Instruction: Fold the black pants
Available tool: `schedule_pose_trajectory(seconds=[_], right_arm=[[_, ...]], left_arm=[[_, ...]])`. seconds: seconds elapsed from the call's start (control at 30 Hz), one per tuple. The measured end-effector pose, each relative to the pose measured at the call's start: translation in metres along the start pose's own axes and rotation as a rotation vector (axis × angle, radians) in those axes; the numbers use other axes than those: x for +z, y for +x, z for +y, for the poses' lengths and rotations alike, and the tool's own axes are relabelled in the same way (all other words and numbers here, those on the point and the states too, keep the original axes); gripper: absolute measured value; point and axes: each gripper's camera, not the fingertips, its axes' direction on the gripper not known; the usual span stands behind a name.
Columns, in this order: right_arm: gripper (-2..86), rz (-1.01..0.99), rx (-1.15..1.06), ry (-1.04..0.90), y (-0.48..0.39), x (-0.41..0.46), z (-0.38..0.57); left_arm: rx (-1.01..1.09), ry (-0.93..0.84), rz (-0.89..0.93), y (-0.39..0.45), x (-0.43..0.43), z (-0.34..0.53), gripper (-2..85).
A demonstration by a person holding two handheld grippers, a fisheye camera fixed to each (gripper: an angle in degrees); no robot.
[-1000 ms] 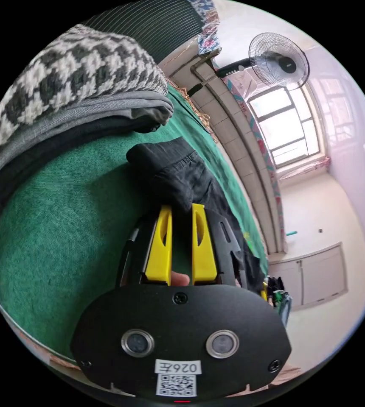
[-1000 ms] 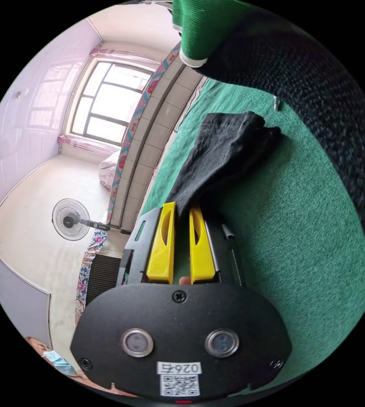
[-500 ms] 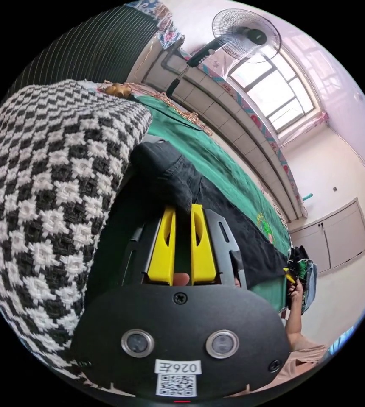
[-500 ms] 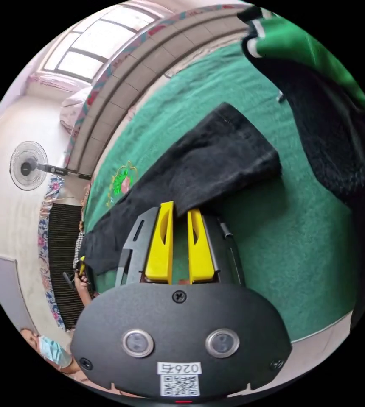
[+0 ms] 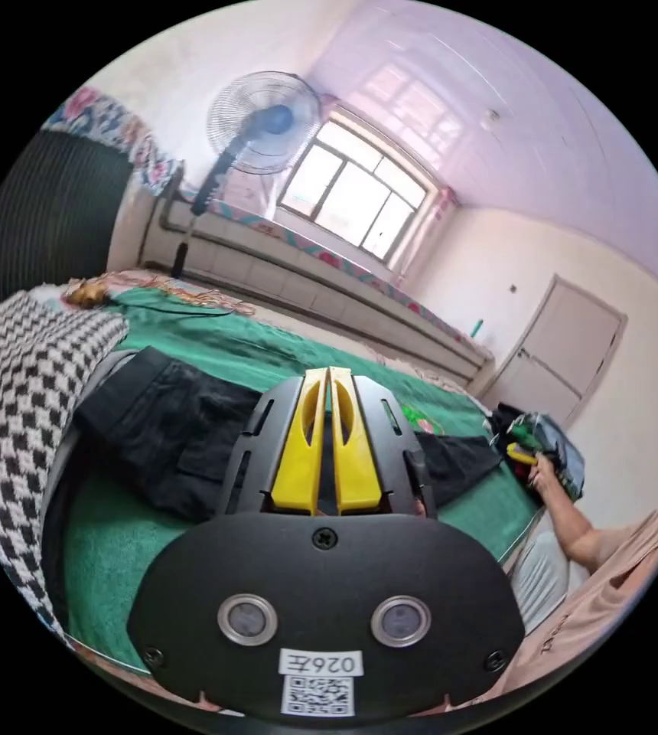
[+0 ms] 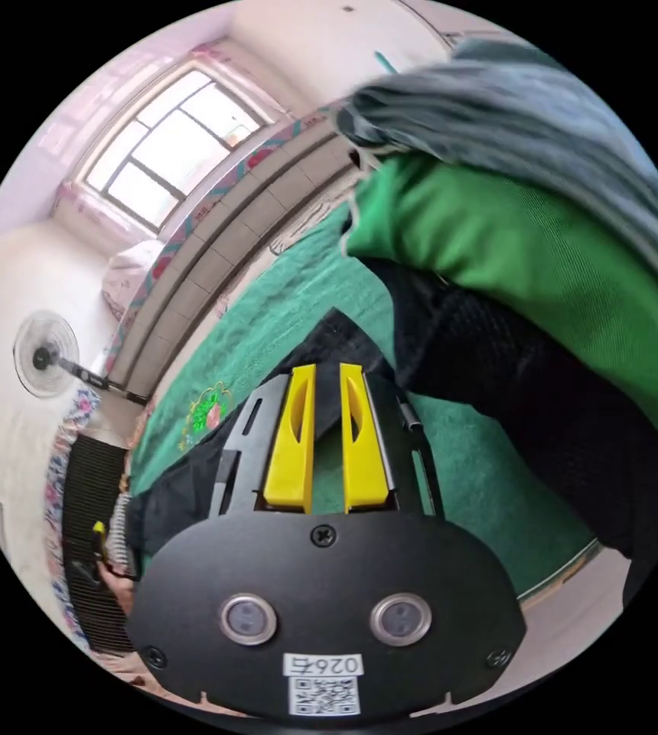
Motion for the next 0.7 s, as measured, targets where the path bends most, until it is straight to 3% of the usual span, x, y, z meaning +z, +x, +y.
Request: schedule_pose_trajectory(seconds=[0.13,0.3,0.33,0.4,0.47,0.53,0.6,0.7], right_arm=[[-0.5,-0.078,-0.412,0.008,-0.104,0.053,0.063],[-0.9,-0.243,-0.968,-0.278,-0.244,0.178,0.220],[-0.9,-0.219,-1.015,-0.321,-0.254,0.196,0.239],[-1.0,0.057,-1.181,-0.465,-0.276,0.274,0.305],[-0.9,0.110,-1.099,-0.377,-0.275,0.281,0.309],[-0.9,0.329,-1.028,-0.273,-0.263,0.292,0.311],[-0.9,0.504,-1.030,-0.139,-0.239,0.294,0.328],[-0.9,0.343,-1.043,-0.086,-0.218,0.271,0.354]], left_arm=[[0.315,-0.159,-0.018,0.113,0.057,0.000,-0.9],[0.666,-0.318,-0.070,0.222,0.117,0.017,-1.0],[0.786,-0.393,-0.168,0.243,0.143,0.020,-1.0],[0.878,-0.545,-0.472,0.253,0.196,0.025,-1.0],[0.866,-0.658,-0.903,0.230,0.245,0.030,-0.9],[0.861,-0.633,-0.996,0.230,0.237,0.027,-0.8],[0.827,-0.558,-0.889,0.245,0.212,0.012,-0.8],[0.724,-0.447,-0.588,0.275,0.172,-0.020,-0.7]])
